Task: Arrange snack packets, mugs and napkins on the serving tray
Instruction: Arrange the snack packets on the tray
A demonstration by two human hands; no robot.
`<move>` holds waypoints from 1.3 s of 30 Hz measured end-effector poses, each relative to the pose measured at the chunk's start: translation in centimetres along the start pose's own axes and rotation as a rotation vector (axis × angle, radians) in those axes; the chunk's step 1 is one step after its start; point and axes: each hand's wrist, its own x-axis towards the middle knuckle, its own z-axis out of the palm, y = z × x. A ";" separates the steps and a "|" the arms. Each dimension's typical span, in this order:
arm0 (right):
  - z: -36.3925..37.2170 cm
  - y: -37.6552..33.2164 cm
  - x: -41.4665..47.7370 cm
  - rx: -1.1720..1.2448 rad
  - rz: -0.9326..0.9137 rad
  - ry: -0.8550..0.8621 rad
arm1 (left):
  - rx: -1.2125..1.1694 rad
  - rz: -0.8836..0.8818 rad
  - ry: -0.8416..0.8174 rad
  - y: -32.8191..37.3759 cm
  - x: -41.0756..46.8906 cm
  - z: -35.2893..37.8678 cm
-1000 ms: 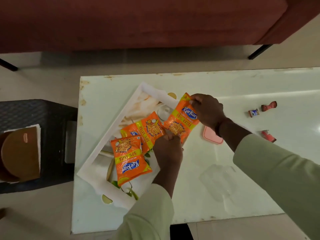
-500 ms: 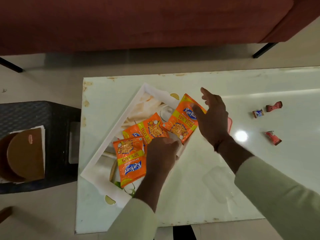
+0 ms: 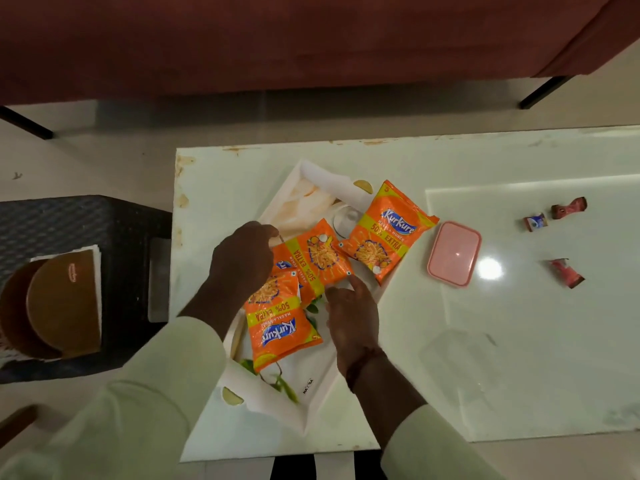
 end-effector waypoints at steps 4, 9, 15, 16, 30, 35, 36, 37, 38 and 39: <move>1.0 -1.1 0.7 0.052 -0.002 0.020 | 0.015 0.015 -0.044 -1.1 -0.8 0.1; 2.1 -0.9 1.2 0.077 0.127 -0.060 | 0.030 0.060 0.119 -2.5 -2.8 -1.6; 1.3 -1.8 -0.7 -0.256 -0.411 0.089 | -0.038 0.294 0.213 -2.2 -3.8 -6.6; 1.1 -2.3 -1.1 -0.312 -0.568 0.104 | 0.001 0.334 0.203 -1.6 -3.7 -7.4; 0.0 -5.8 4.1 -0.110 -0.383 0.062 | 0.056 0.550 -0.109 6.8 7.8 -11.1; 0.2 -5.4 6.0 0.084 -0.209 0.071 | -0.086 0.368 -0.173 6.0 10.8 -9.4; 0.2 -5.5 6.3 0.055 -0.197 0.066 | -0.082 0.343 -0.200 5.9 11.0 -8.8; 0.3 -5.6 6.5 0.014 -0.190 0.059 | -0.072 0.308 -0.227 5.8 11.0 -8.0; 0.4 -5.7 6.8 -0.022 -0.183 0.056 | -0.062 0.269 -0.245 5.5 11.0 -7.3; 0.4 -5.8 7.0 -0.052 -0.177 0.056 | -0.059 0.234 -0.253 5.0 11.0 -6.5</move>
